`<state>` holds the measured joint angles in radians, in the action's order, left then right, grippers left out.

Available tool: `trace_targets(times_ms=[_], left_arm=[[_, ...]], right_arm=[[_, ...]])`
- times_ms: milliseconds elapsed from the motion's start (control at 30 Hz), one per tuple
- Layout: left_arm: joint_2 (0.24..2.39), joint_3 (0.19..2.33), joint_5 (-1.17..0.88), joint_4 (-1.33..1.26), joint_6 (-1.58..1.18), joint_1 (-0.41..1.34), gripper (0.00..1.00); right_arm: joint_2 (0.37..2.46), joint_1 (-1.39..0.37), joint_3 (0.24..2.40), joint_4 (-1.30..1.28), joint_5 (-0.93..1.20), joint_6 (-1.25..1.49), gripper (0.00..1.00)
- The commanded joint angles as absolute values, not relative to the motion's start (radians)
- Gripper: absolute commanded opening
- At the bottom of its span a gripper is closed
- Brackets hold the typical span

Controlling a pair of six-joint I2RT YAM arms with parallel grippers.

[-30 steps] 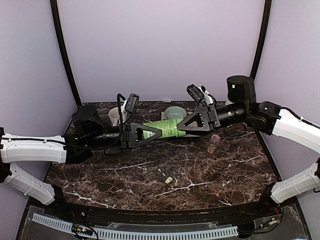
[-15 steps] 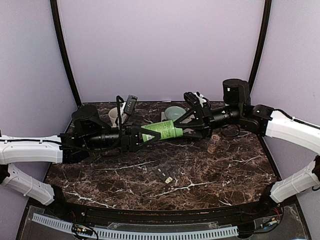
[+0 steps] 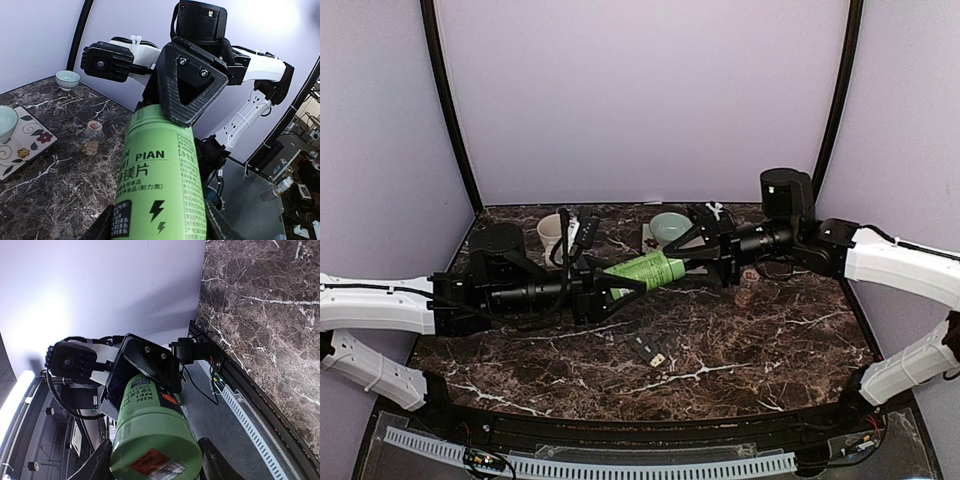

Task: Sort the pills into containers
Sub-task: Screw the lid of the pill bottle onto the pill bottle.

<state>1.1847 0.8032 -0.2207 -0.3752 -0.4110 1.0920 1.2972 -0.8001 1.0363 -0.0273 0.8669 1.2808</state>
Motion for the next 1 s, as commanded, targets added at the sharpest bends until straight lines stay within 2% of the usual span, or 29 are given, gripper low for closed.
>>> trace_targets(times_ms=[0,200,367,700,800,967], left_arm=[[1.170,0.877,-0.105,-0.500,-0.278,1.155,0.00],[1.149,0.861,-0.029,-0.507,-0.244,1.177,0.00],[1.116,0.821,0.018,-0.537,-0.262,1.182,0.00],[1.048,0.741,0.063,-0.581,-0.342,1.183,0.00],[1.031,0.723,0.071,-0.578,-0.363,1.181,0.00],[1.003,0.701,0.064,-0.574,-0.400,1.172,0.00]], right_arm=[[1.330,-0.851,0.986,-0.008,0.821,1.385,0.05],[1.310,-0.847,0.975,-0.008,0.790,1.411,0.08],[1.295,-0.843,0.981,-0.013,0.763,1.411,0.19],[1.258,-0.843,1.048,-0.047,0.675,1.300,0.66],[1.231,-0.842,1.055,-0.023,0.648,1.276,0.73],[1.205,-0.840,1.091,-0.039,0.624,1.195,0.76]])
